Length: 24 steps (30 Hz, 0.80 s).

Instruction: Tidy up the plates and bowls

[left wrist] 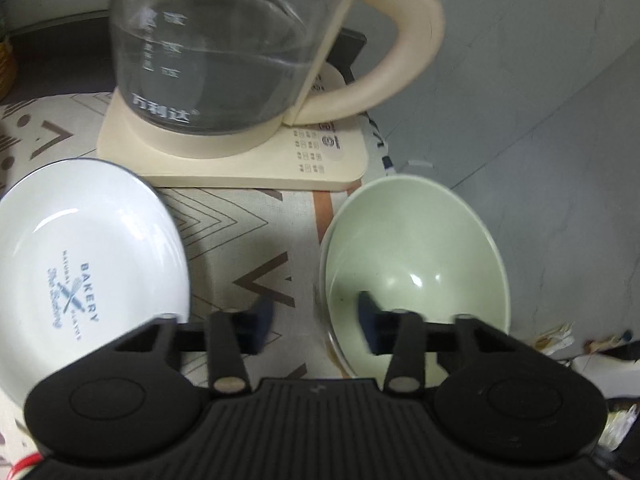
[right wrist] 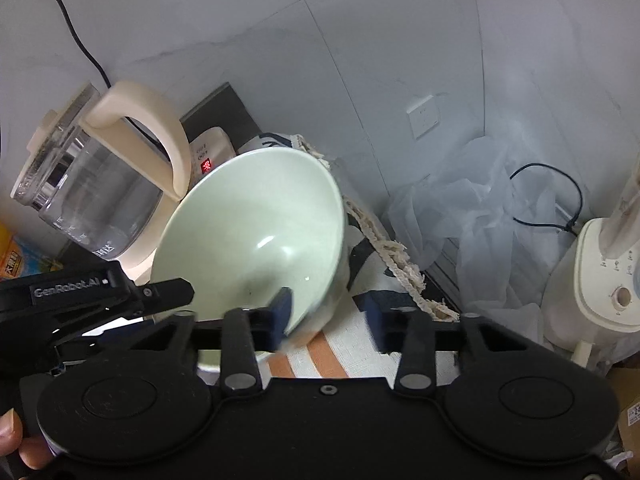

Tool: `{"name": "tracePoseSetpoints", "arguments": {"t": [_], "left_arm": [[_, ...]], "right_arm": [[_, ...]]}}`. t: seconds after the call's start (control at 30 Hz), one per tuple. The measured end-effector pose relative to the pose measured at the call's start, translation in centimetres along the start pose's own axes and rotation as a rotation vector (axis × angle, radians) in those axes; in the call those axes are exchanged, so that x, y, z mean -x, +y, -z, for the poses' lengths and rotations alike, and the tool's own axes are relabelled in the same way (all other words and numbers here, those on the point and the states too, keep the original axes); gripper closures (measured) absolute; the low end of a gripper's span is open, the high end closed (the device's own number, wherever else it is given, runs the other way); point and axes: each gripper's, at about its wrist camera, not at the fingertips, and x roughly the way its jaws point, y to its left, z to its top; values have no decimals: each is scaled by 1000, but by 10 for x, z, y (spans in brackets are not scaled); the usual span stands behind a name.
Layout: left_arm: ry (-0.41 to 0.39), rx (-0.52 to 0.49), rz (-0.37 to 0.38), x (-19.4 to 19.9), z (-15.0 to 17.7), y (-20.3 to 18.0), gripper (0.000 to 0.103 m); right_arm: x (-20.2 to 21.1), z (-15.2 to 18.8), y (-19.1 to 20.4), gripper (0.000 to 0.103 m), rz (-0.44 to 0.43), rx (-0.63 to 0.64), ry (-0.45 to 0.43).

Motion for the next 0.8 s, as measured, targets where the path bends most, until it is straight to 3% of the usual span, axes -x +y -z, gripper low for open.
{"name": "tracePoseSetpoints", "arguments": {"t": [0.07,0.1,0.8], "left_arm": [[17,15,19,-6,1,2,89],[18,19,38,-6,1,2,92],[-79,-93,81,84,32,8,92]], "right_arm": [[-4,-1,0,75,-6,-1,4],[-4,-1,1,78,-9,2,5],[68,26,36,80,-2,68,-106]]}}
